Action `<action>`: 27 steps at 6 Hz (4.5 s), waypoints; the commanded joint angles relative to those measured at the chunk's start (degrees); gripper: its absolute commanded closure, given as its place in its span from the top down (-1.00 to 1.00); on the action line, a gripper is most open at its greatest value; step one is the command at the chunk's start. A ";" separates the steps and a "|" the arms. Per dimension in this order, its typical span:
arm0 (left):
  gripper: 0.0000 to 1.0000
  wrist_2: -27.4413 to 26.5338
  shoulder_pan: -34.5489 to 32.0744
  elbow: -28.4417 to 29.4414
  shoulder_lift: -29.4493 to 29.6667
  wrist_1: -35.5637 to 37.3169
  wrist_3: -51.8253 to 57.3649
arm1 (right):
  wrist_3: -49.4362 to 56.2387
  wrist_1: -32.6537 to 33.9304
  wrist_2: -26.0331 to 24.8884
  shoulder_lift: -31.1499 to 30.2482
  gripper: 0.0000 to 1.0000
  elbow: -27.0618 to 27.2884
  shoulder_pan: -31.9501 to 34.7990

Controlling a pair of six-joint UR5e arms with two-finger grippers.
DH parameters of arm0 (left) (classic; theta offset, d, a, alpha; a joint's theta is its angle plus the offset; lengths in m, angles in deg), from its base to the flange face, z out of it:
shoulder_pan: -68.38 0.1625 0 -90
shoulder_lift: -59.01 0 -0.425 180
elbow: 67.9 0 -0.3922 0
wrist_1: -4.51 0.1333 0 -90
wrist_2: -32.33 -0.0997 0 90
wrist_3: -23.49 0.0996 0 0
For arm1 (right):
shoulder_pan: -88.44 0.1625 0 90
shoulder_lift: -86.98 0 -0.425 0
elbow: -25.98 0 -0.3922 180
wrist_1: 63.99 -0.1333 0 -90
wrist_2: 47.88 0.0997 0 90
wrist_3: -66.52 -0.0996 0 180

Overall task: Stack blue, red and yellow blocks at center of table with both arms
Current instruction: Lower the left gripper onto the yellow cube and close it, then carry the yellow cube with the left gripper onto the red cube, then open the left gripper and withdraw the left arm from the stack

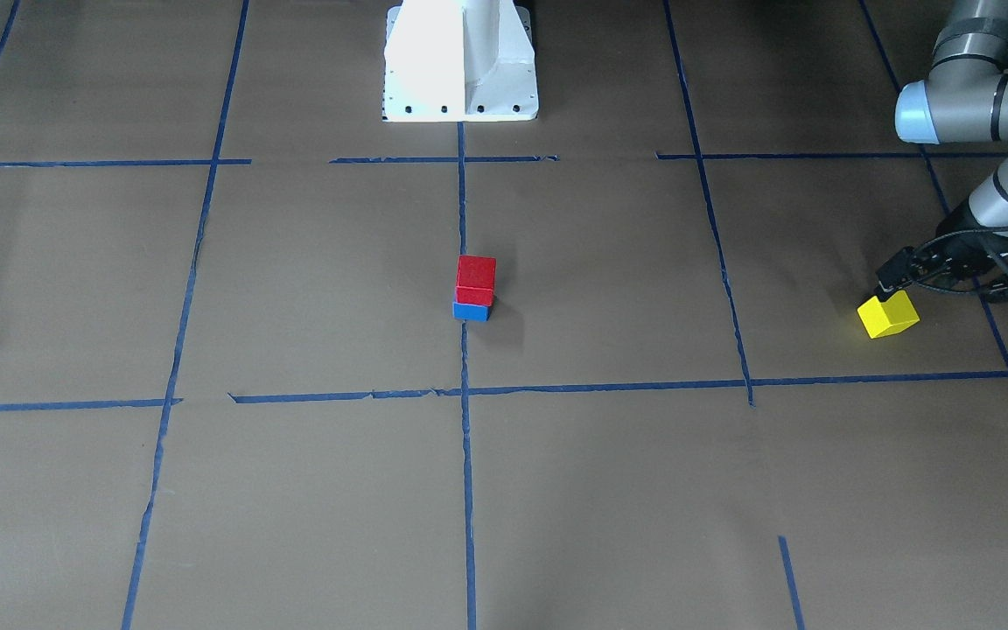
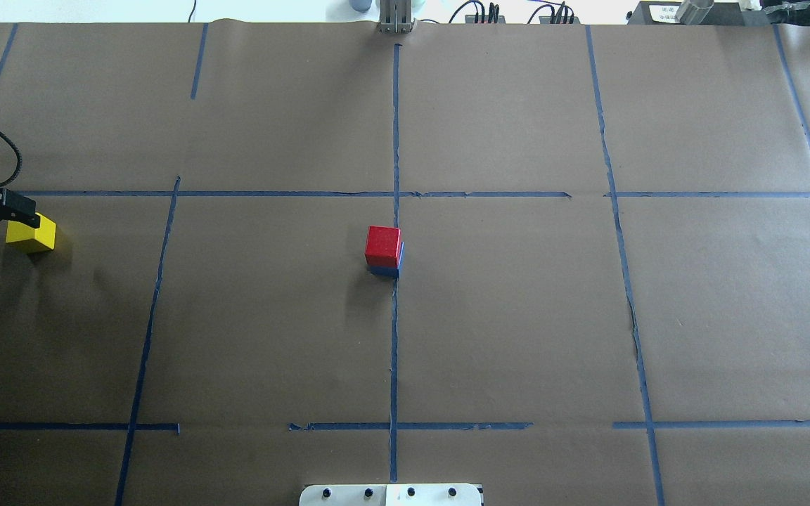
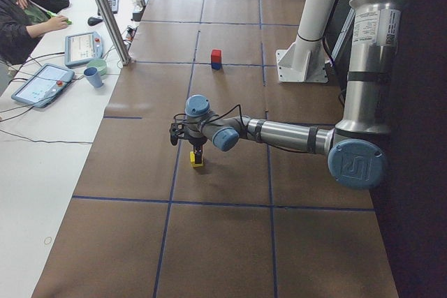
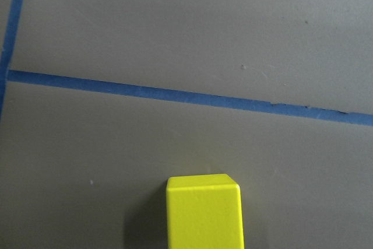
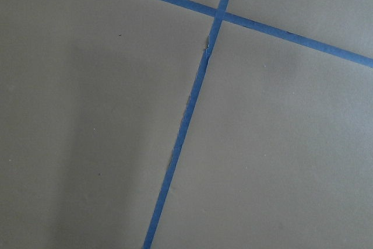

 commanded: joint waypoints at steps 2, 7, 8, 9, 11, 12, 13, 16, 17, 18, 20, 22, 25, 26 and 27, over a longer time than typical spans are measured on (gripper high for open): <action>0.99 -3.08 3.15 3.19 0.83 -0.78 -0.35 | 0.06 0.00 0.00 0.00 1.00 -0.04 0.00; -1.00 -3.37 4.05 5.34 3.29 -4.92 -1.05 | -0.02 0.00 0.00 -0.09 1.00 0.22 0.00; -1.00 -3.37 4.05 1.49 5.82 1.09 -1.05 | -0.37 0.00 0.09 -0.09 1.00 0.31 0.00; -1.00 -3.80 4.05 -3.60 11.15 10.11 -0.88 | -0.46 0.00 0.09 -0.18 1.00 0.31 0.00; -0.99 -7.23 13.65 -4.88 24.23 15.28 -1.66 | -0.73 0.00 0.09 -0.18 1.00 0.40 0.00; -0.99 -7.50 15.37 -5.49 29.69 20.87 -1.67 | -0.73 0.00 0.09 -0.18 1.00 0.23 0.00; -0.99 -9.76 19.13 -5.93 36.36 29.19 -2.71 | -0.73 0.00 0.09 -0.18 1.00 0.05 0.00; -0.97 -18.38 28.91 -1.05 50.55 39.38 -12.11 | -0.82 0.00 0.09 -0.18 1.00 -0.13 0.00; -0.94 -20.75 30.23 4.30 53.62 38.51 -14.13 | -0.82 0.00 0.09 -0.18 1.00 -0.13 0.00; -0.93 -21.20 30.59 4.61 53.48 38.15 -14.06 | -0.82 0.00 0.09 -0.18 1.00 -0.13 0.00; -0.89 -21.21 30.59 4.79 53.13 37.80 -13.71 | -0.82 0.00 0.09 -0.18 1.00 -0.13 0.00; -0.84 -21.21 30.50 4.70 52.43 37.80 -13.62 | -0.82 0.00 0.09 -0.18 1.00 -0.04 0.00; 0.90 -21.12 30.42 4.97 51.98 34.12 -13.71 | -0.82 0.00 0.09 -0.18 1.00 0.05 0.00; 1.00 -21.12 30.42 4.97 51.98 34.20 -14.06 | -0.82 0.00 0.09 -0.18 1.00 0.05 0.00; 1.00 -21.21 30.16 4.88 51.90 34.37 -13.62 | -0.82 0.00 0.09 -0.09 1.00 0.05 0.00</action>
